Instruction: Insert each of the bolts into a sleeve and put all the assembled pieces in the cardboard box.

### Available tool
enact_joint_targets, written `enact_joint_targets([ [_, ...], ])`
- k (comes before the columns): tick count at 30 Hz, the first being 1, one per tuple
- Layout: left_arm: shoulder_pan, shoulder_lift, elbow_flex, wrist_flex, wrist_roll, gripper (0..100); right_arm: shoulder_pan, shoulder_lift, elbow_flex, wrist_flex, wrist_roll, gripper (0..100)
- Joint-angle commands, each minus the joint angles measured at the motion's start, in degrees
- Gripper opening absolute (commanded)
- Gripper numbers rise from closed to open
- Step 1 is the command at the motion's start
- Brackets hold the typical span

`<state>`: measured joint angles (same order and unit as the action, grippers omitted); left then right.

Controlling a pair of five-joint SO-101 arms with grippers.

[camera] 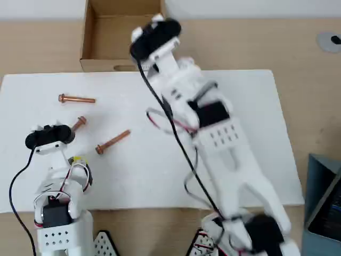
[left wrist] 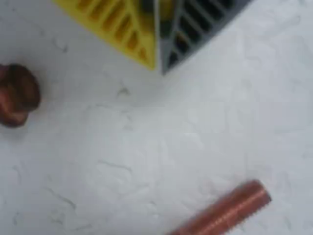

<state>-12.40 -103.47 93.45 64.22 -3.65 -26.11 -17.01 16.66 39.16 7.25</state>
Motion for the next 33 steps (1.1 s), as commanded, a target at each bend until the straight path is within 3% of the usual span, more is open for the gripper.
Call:
enact_joint_targets([
  [1, 0.97, -0.31, -0.18, -1.05, -0.26, 0, 1.98, 9.63, -12.70, -4.04, 4.31, 0.9],
  [24, 1.14, -0.31, -0.18, -1.32, -0.26, 0, 2.51, 72.48, -72.84, -5.71, 33.41, 1.2],
  [30, 1.14, -0.31, -0.18, -1.32, -0.26, 0, 1.19, 78.55, -80.57, -0.53, 34.73, 2.0],
  [33, 1.14, -0.31, -0.18, -1.32, -0.26, 0, 0.75, 80.13, -83.56, 1.67, 34.55, 8.6],
])
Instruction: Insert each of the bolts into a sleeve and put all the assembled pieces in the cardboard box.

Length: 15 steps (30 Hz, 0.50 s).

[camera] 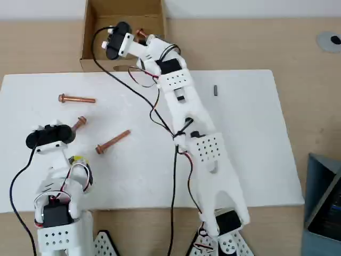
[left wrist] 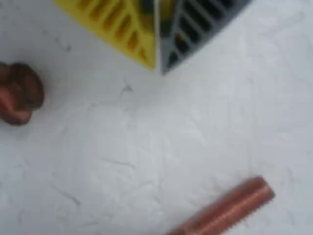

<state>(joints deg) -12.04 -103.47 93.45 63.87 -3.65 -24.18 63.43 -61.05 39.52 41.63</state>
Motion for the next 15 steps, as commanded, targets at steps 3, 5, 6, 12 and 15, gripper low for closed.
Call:
enact_joint_targets([
  [3, 0.79, -0.31, -0.18, -0.97, -0.26, 0, -1.19, 0.75, -7.87, 2.64, 0.18, 11.9],
  [5, 0.79, -0.31, -0.18, -0.97, -0.26, 0, -1.27, 1.01, -9.01, 3.43, 0.18, 11.6],
  [6, 0.79, -0.31, -0.18, -0.97, -0.26, 0, -1.27, 1.01, -9.45, 3.87, 0.18, 11.6],
  [12, 0.79, -0.31, -0.18, -0.97, -0.26, 0, -1.36, 0.75, -14.55, 8.26, -1.58, 10.1],
  [15, 0.79, -0.31, -0.18, -0.97, -0.26, 0, -1.36, 0.75, -20.35, 13.80, -4.40, 7.9],
])
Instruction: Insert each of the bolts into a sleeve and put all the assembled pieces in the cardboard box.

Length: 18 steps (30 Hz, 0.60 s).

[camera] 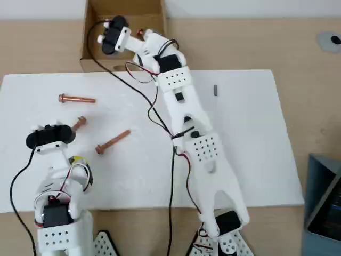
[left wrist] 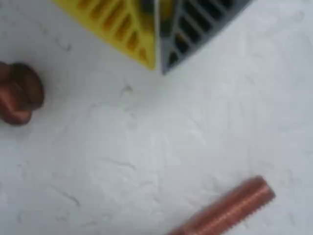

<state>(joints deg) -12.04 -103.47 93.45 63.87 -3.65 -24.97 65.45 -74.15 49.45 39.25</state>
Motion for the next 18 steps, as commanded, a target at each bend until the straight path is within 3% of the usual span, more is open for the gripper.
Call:
enact_joint_targets([
  [1, 0.79, -0.31, -0.18, -0.97, -0.26, 0, -0.57, -1.27, -9.54, 6.07, -2.64, 7.2],
  [6, 0.79, -0.31, -0.18, -0.97, -0.26, 0, -0.57, -1.45, -22.02, 18.11, -3.87, 0.6],
  [15, 0.79, -0.31, -0.18, -0.97, -0.18, 0, -0.48, -14.73, -21.41, 31.74, -4.22, 0.9],
  [18, 0.70, -0.31, -0.18, -0.97, -0.18, 0, -0.48, -19.12, -21.32, 36.13, -8.18, 0.9],
])
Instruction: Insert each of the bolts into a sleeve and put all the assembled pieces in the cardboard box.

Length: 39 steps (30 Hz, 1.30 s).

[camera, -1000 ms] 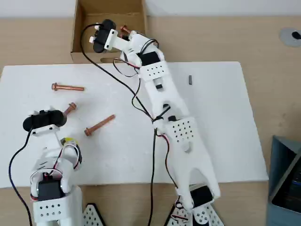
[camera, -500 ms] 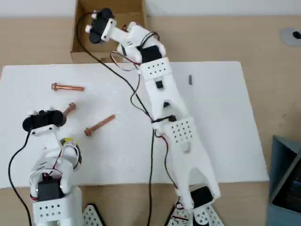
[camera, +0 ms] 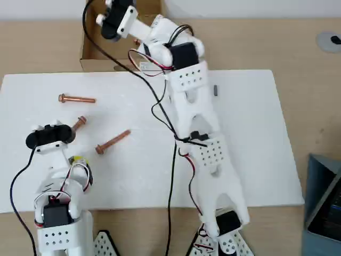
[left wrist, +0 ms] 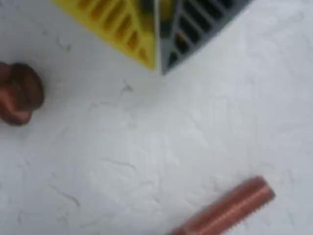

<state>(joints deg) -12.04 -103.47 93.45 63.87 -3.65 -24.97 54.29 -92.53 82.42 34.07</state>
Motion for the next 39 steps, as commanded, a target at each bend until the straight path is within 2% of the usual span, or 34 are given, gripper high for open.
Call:
enact_joint_targets([
  [1, 0.70, -0.31, -0.18, -0.97, -0.18, 0, -0.48, -9.19, -2.95, 4.84, -4.22, 0.9],
  [9, 0.70, -0.31, -0.18, -0.97, -0.09, 0, -0.13, -17.71, -2.95, 19.25, -11.08, 0.9],
  [13, 0.70, -0.31, -0.18, -0.97, -0.09, 0, -0.13, -22.37, -2.86, 19.96, -13.63, 0.9],
  [20, 0.70, -0.31, -0.18, -0.97, -0.09, 0, 1.27, -30.46, 1.27, 20.13, -13.71, 0.9],
  [24, 0.70, -0.31, -0.18, -0.97, -0.09, 0, 4.35, -39.34, 10.86, 20.13, -15.30, 0.9],
  [30, 0.70, -0.31, -0.18, -0.97, -0.09, 0, 8.57, -55.34, 33.19, 20.04, -19.52, 0.9],
  [39, 0.70, -0.31, -0.18, -0.97, -0.09, 0, 9.36, -77.23, 71.60, 19.43, -19.78, 0.9],
])
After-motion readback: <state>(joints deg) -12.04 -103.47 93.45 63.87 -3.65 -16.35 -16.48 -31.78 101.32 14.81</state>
